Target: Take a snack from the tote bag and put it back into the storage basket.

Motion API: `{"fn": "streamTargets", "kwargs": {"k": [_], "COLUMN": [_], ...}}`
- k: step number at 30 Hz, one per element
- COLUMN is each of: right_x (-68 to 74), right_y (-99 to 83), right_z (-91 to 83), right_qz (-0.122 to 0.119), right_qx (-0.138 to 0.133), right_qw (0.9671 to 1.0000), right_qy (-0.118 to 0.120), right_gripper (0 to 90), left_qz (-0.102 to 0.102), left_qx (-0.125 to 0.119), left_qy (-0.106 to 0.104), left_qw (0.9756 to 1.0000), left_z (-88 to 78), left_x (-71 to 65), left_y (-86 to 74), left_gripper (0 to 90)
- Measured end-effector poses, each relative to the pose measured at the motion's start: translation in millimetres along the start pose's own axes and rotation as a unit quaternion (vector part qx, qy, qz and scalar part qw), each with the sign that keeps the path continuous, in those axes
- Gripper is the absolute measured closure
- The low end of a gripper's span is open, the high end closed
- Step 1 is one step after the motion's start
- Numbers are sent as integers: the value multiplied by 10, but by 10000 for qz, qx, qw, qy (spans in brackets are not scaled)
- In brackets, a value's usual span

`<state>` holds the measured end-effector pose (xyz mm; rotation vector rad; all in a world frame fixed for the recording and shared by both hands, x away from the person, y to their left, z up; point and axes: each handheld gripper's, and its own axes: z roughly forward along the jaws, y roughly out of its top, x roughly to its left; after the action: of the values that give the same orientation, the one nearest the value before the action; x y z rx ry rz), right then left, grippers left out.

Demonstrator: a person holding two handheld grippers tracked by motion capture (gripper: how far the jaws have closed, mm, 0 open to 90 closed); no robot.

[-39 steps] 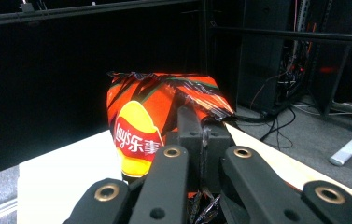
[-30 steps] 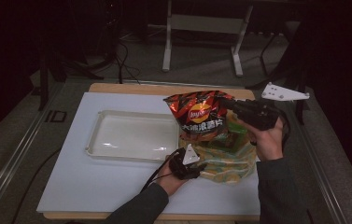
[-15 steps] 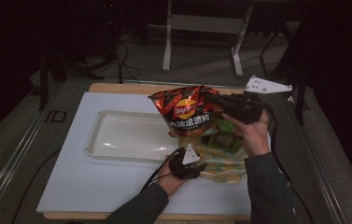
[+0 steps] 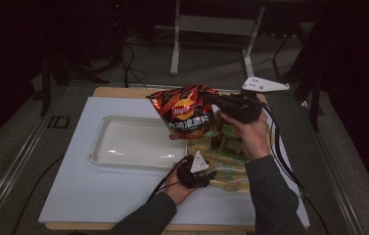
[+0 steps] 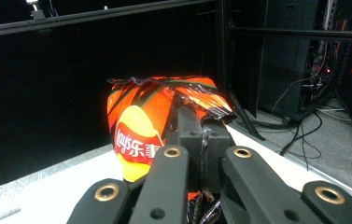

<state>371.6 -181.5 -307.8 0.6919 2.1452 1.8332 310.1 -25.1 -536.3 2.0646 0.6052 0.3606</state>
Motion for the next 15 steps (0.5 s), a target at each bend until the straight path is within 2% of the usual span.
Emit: {"fn": "streamTargets", "kwargs": {"k": [5,6,10,15], "right_x": [0,4,5,-8], "right_y": [10,12,23,19], "right_z": [64,73,104,145], "right_qz": [-9,-19,-45,8], "right_qx": [-11,-9,14,-16], "right_qw": [10000,10000,10000,10000], "right_qy": [-4,-3,-27,-25], "right_gripper": [900,900,900,900], "left_qz": [-30,-140,-341,-384], "left_qx": [-116,-259,-439,-532], "left_qy": [-18,14,70,79], "left_qw": [9999,9996,9984,9978], "left_z": [-36,-73,-160,-236], "left_x": [6,34,96,95], "left_y": [-7,-13,-36,-55], "left_gripper": [510,510,512,519]}}
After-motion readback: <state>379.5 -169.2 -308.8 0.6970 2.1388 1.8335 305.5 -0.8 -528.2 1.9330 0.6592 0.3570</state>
